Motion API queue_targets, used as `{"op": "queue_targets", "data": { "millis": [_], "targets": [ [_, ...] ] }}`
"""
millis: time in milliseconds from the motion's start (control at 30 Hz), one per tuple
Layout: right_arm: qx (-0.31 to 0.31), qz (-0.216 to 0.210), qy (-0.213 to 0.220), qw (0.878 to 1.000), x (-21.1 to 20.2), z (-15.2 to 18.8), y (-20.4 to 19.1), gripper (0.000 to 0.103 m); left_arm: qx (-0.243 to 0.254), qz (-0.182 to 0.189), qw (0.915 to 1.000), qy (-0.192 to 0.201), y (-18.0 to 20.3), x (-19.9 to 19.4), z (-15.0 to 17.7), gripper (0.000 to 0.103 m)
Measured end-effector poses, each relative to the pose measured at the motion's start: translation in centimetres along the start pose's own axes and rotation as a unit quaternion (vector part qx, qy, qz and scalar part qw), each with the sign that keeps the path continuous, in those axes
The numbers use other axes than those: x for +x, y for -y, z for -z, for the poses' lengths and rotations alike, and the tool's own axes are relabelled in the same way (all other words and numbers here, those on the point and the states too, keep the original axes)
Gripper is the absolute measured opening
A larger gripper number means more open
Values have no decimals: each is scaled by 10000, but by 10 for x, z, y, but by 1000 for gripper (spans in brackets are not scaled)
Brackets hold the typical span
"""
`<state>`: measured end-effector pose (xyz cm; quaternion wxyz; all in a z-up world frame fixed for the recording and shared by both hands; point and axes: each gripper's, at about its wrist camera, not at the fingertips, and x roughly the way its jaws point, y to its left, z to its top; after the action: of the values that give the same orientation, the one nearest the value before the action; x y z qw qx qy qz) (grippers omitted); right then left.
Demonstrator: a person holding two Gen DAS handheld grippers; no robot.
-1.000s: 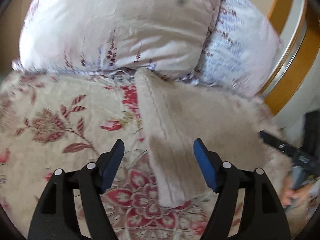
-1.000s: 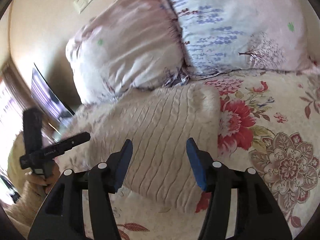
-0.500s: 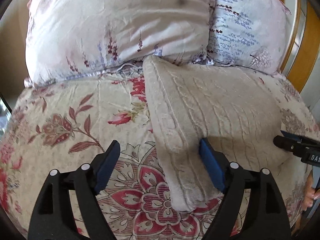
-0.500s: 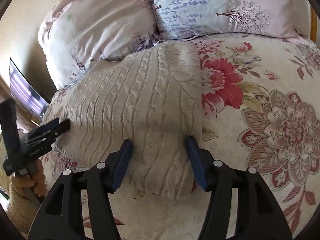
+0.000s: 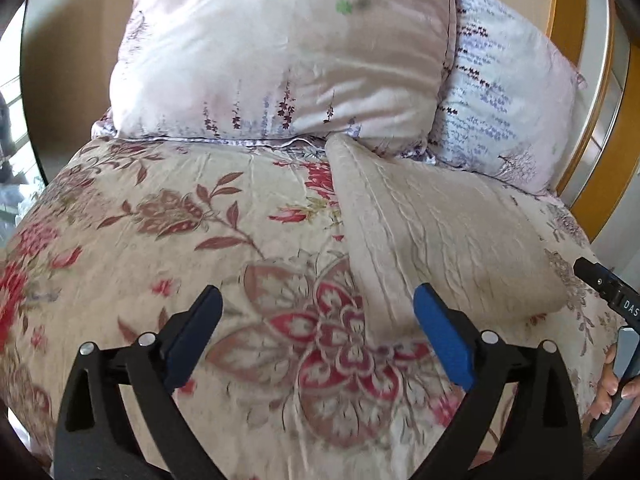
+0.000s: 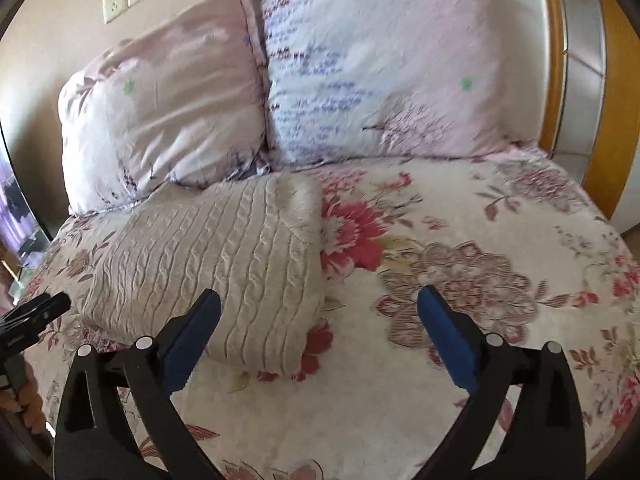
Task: Fold small clothes
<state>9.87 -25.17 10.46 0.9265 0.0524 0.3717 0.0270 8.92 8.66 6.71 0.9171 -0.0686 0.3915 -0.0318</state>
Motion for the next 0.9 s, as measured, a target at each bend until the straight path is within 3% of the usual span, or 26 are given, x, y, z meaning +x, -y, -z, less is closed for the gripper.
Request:
{"op": "queue_targets", "data": {
  "millis": [133,367,700,900],
  "targets": [
    [-21,186,56,9998,-11,7,-7,102,57,-159,9999,4,8,-11,10,101],
    [-242,-249,-418,9985,-7,28,-37,102,432,-321,9984,-176,33,-9,25,101],
    [-416,83,-772,9961,11,51,-58,102,783,-642,9918,-777,52,18,41,101],
    [-435,162,-927,9946,19,56,-58,102,763,-612,9902,-999,51,27,46,101]
  ]
}}
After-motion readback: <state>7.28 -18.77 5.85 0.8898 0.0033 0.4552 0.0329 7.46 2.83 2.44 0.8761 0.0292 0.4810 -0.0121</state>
